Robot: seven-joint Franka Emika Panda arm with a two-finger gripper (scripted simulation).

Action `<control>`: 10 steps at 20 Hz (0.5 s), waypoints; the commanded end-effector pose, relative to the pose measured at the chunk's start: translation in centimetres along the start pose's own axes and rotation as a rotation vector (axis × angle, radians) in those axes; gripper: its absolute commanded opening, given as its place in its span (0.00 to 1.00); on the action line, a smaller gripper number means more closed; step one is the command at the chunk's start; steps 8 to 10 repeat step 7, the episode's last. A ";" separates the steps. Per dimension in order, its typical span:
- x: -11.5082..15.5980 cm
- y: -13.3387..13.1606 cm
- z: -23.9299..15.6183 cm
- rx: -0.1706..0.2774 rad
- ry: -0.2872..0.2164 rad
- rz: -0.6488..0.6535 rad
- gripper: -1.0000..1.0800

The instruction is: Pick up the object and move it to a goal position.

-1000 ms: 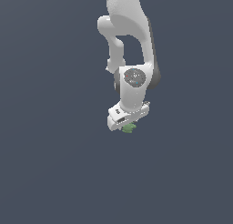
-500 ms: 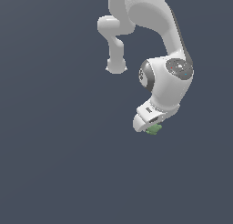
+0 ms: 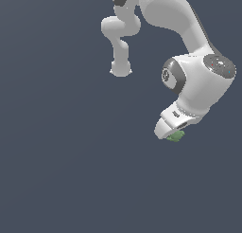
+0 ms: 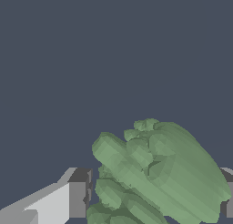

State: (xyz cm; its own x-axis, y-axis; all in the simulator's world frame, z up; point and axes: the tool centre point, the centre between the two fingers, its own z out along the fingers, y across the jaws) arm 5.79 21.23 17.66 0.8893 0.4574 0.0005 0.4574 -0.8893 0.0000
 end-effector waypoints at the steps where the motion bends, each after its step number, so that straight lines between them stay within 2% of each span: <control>1: 0.5 -0.4 -0.3 0.000 0.000 0.001 0.00; 10: 1.0 -0.8 -0.6 0.000 0.000 0.001 0.00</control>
